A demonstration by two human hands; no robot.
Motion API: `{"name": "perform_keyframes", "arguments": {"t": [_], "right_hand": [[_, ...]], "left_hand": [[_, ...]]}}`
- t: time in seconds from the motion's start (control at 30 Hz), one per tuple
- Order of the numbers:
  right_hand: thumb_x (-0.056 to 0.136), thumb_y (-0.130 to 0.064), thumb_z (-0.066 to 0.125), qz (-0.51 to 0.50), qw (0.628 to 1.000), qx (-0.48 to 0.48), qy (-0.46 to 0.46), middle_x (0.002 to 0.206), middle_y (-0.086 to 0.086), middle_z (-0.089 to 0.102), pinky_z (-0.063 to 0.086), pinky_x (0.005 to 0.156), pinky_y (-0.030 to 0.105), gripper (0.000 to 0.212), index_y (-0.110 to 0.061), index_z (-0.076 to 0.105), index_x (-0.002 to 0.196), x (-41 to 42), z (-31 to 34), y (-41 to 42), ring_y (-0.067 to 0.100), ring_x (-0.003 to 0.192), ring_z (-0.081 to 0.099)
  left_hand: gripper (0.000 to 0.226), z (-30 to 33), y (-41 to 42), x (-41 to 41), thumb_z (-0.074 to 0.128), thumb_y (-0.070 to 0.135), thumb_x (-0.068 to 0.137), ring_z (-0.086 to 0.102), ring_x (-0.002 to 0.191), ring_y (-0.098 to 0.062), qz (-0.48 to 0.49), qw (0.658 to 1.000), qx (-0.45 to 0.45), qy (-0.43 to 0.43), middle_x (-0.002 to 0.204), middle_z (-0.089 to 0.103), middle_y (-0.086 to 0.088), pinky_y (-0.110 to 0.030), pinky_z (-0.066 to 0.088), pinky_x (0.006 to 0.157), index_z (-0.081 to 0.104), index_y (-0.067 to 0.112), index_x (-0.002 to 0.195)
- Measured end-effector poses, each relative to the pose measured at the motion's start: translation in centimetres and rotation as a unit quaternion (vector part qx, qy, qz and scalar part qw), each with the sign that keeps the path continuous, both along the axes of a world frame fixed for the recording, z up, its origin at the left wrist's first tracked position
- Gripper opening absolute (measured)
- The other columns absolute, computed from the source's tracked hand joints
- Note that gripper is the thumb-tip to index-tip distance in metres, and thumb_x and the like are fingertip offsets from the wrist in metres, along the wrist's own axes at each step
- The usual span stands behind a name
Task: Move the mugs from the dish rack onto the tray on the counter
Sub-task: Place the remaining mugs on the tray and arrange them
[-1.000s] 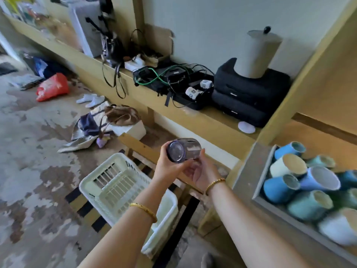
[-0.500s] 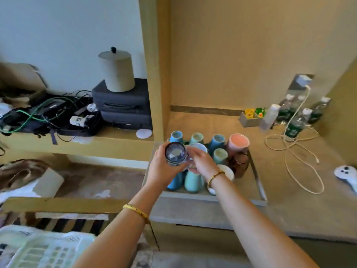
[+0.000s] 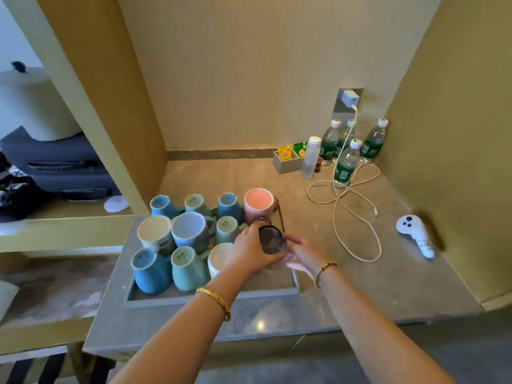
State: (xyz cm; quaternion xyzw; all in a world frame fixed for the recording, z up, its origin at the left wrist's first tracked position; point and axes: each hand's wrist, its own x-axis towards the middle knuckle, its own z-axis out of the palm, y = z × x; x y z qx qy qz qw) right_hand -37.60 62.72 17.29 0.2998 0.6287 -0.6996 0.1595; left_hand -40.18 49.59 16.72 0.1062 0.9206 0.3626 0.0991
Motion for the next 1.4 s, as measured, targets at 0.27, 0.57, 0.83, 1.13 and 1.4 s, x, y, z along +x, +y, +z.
{"name": "perform_keyframes", "arguments": {"t": [0.27,0.57,0.83,1.13,1.4], "right_hand": [[0.092,-0.004,0.043,-0.130,0.967,-0.210,-0.061,0.092,0.018,0.054,0.041,0.095,0.038,0.013,-0.001,0.052,0.100,0.6,-4.3,0.8,0.026,0.088,0.052],[0.093,-0.006,0.040,-0.111,0.973,-0.159,-0.121,0.128,0.024,0.053,0.028,0.111,0.040,0.019,-0.006,0.055,0.105,-0.7,-5.3,0.1,0.034,0.130,0.041],[0.094,-0.023,0.049,-0.034,0.987,-0.098,-0.119,0.078,0.007,0.059,0.043,0.085,0.034,0.021,-0.010,0.053,0.079,-2.3,-4.3,-0.1,0.016,0.072,0.054],[0.097,-0.018,0.038,0.096,0.993,0.059,-0.023,0.077,0.005,0.053,0.047,0.061,0.021,0.018,-0.010,0.054,0.096,-3.3,-4.1,0.0,0.016,0.073,0.052],[0.096,-0.016,0.039,0.205,0.936,0.276,0.077,0.114,0.011,0.062,0.036,0.074,0.022,0.031,-0.014,0.056,0.121,-5.8,-3.6,-0.1,0.016,0.086,0.052]], "left_hand": [[0.077,-3.4,1.7,0.4,0.074,0.051,0.063,0.051,0.111,-0.026,-0.011,0.988,-0.151,-0.018,0.120,0.055,-0.007,-0.036,0.047,0.090,0.040,0.015,0.122],[0.079,-4.2,1.9,-0.7,0.059,0.071,0.067,0.047,0.111,-0.027,-0.056,0.941,-0.330,0.039,0.118,0.056,-0.008,-0.037,0.036,0.096,0.043,0.014,0.119],[0.068,-4.9,1.5,-0.8,0.058,0.068,0.068,0.045,0.110,-0.026,-0.072,0.936,-0.338,0.071,0.111,0.061,-0.005,-0.039,0.028,0.101,0.048,0.015,0.109],[0.083,-4.7,0.6,-0.5,0.055,0.074,0.068,0.039,0.118,-0.026,-0.086,0.919,-0.375,0.084,0.126,0.050,-0.007,-0.043,0.019,0.110,0.044,0.013,0.124],[0.063,-3.2,-0.2,-1.5,0.062,0.059,0.075,0.040,0.120,-0.027,-0.144,0.914,-0.373,0.067,0.125,0.055,-0.002,-0.043,0.021,0.107,0.047,0.023,0.124]]}}
